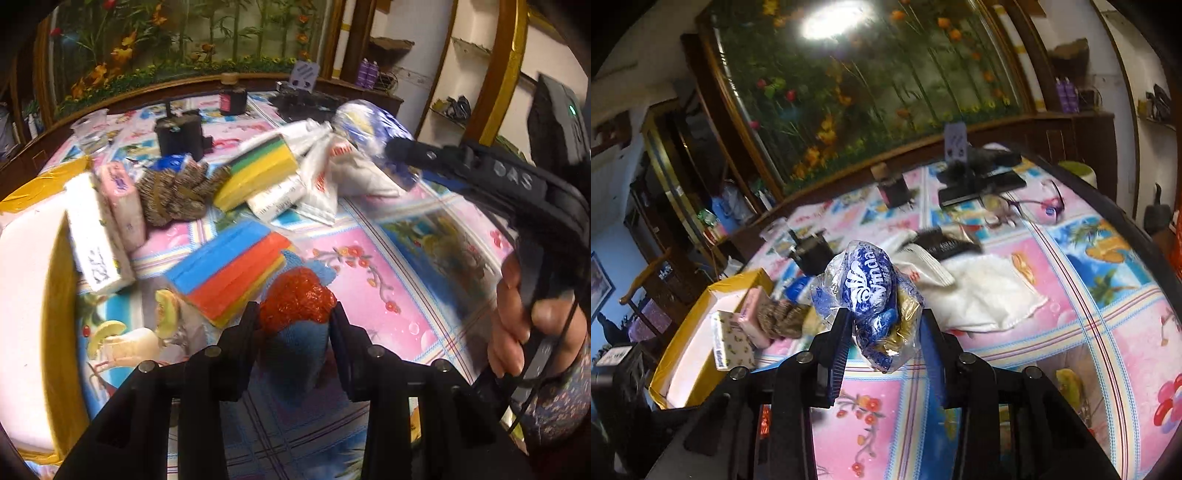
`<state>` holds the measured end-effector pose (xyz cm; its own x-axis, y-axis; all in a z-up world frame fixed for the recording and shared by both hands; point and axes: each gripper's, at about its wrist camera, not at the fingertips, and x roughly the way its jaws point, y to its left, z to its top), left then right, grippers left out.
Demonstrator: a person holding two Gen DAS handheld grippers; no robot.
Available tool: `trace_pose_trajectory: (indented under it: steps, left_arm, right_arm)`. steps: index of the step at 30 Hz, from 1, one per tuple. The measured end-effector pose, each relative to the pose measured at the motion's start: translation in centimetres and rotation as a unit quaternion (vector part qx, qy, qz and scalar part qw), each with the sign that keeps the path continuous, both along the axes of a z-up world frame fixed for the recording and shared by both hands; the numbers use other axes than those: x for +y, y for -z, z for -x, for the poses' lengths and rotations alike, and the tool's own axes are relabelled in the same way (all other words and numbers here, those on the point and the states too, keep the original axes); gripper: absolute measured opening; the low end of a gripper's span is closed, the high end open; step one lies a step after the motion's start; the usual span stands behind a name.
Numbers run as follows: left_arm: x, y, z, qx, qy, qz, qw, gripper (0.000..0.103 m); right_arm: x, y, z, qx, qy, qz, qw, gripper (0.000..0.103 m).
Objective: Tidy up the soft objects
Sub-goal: 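Grasp the blue-and-red plush fish with the left tool while the right tool grasps the blue Vinda tissue bag, then carry the plush fish and tissue bag into the white tray and open both tools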
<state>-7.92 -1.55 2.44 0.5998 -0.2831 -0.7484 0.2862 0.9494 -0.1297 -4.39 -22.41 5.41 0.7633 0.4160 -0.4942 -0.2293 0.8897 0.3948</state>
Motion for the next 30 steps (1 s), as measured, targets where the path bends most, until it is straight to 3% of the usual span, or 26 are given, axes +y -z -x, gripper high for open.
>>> trace_pose_trajectory:
  steps: [7,14,20,30]
  left_arm:
    - [1.7,-2.7,1.3,-0.065,-0.046,-0.022,0.9966,0.036]
    - [4.3,-4.2,1.9,-0.109,-0.09,-0.053,0.9884,0.036]
    - [8.2,-4.9,2.0,-0.123,-0.141,-0.057,0.9807,0.036]
    - [16.4,-5.7,1.9,-0.114,-0.214,-0.044,0.9691,0.036]
  right_arm:
    - [-0.5,0.0,0.7,0.004,0.012,-0.02,1.0,0.04]
    - [2.3,-0.5,1.5,-0.003,0.001,0.02,1.0,0.04]
    - [7.2,-1.2,2.2,-0.004,-0.058,0.038,0.998,0.04]
    - [16.3,-5.1,1.9,-0.011,-0.149,0.056,0.987,0.04]
